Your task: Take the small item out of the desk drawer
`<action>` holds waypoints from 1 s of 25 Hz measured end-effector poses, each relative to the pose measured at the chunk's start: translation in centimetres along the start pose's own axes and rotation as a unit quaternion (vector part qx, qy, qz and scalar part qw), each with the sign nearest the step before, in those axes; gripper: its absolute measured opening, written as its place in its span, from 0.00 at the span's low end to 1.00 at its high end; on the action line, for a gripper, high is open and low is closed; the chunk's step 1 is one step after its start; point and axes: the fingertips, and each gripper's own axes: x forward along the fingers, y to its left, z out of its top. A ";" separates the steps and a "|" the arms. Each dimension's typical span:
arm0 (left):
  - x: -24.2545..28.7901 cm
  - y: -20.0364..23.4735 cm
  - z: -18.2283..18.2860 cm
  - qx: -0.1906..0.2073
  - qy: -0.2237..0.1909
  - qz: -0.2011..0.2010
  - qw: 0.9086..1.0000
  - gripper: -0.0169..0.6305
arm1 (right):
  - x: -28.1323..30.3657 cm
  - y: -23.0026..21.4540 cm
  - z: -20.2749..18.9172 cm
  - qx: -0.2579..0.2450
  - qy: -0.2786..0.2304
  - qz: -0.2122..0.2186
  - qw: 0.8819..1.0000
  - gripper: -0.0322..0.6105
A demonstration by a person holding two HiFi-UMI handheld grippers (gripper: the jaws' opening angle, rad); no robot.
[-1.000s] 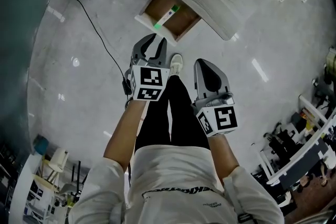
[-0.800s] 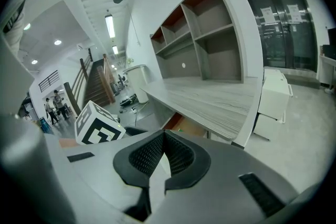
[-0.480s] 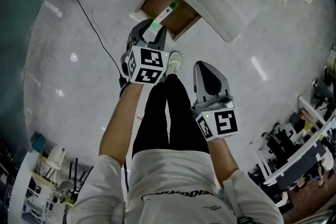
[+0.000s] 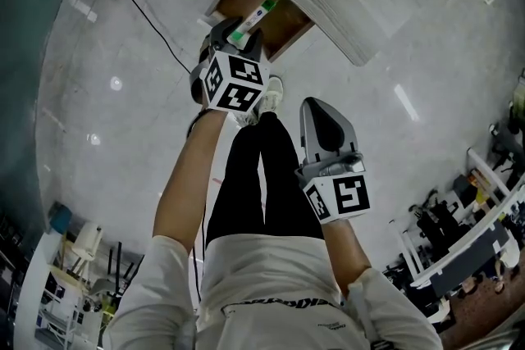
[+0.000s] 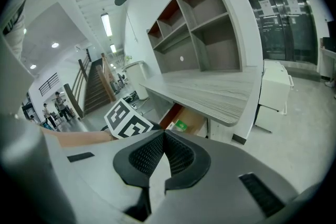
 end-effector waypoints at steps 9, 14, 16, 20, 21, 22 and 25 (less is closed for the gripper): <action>2.3 0.4 -0.9 0.008 0.024 0.007 1.000 0.27 | -0.2 -1.0 -0.7 -0.001 0.009 -0.001 1.000 0.10; 3.0 0.2 -1.0 0.020 0.033 0.006 0.999 0.21 | -0.1 -1.2 -1.0 -0.002 0.014 0.001 1.000 0.10; 3.1 0.2 -1.0 0.019 0.035 0.004 0.999 0.19 | -0.2 -1.3 -1.0 -0.001 0.014 0.000 1.000 0.10; 2.7 0.1 -0.8 0.022 0.034 0.005 0.999 0.19 | -0.4 -1.4 -0.9 -0.002 0.011 -0.002 1.000 0.10; 2.5 0.1 -0.8 0.021 0.033 0.007 0.999 0.19 | -0.5 -1.3 -0.8 -0.003 0.010 -0.002 1.000 0.10; 2.2 0.1 -0.7 0.018 0.032 0.008 0.999 0.19 | -0.6 -1.2 -0.6 -0.004 0.009 -0.002 1.000 0.10; 1.0 0.1 -0.2 0.013 0.026 0.010 1.000 0.19 | -1.0 -0.7 0.0 -0.007 0.003 -0.001 1.000 0.10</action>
